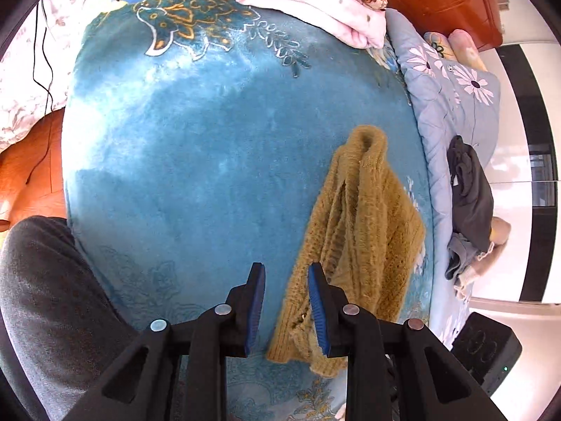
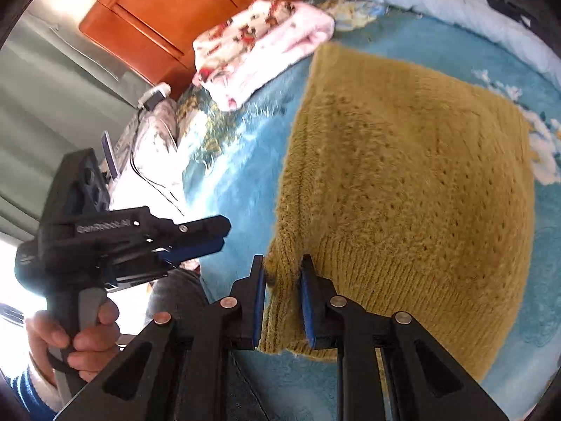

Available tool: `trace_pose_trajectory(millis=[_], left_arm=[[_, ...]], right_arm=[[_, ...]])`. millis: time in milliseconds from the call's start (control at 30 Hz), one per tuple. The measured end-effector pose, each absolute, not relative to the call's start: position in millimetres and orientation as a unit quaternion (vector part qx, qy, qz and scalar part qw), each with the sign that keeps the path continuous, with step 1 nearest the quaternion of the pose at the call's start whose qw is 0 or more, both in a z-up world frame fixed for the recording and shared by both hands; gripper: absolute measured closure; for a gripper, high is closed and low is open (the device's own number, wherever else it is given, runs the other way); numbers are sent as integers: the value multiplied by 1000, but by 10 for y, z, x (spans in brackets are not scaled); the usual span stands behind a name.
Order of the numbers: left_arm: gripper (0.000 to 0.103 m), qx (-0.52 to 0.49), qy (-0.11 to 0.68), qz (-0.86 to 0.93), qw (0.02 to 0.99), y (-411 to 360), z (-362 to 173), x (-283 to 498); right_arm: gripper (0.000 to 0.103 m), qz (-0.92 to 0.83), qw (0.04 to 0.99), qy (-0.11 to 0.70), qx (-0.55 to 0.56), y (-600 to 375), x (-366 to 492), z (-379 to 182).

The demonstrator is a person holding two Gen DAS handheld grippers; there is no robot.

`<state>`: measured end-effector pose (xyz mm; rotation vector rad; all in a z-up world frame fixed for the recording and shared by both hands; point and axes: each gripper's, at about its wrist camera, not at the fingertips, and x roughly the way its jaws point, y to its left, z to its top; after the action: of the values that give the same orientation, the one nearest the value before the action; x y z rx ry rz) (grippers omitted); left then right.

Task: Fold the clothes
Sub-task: 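Grasp the vest side with both grippers and fold it lengthwise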

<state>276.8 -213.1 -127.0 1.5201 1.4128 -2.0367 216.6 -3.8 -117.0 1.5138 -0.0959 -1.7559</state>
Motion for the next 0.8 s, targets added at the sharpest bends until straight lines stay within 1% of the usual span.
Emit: trace_pose_trajectory(millis=[100,267,400,633,700,800], left_arm=[[75,528,477,-694,110,-2068,-1332,2762],[74,538,469,-696,79,-1946,-1300,2685],[64,548,463,-694,66,-1855,-1329,2626],[63,575,442,-685,69,-1753,-1479,2551],[63,586,426,-685,76,-1717,-1537,2508],[63,597,418,-680,80,-1673,-1600,2446]], right_arm=[[84,-685,386,-35,618,-103,2180,-1313],[84,-689,400,2,604,-119,2229,-1213],[82,-676,404,-9,616,-13,2250,-1237],[78,-646,428,-5,632,190,2371,-1246],[78,-658,411,-12,631,352,2341,-1215],[78,-688,368,-43,624,662,2207,-1172]])
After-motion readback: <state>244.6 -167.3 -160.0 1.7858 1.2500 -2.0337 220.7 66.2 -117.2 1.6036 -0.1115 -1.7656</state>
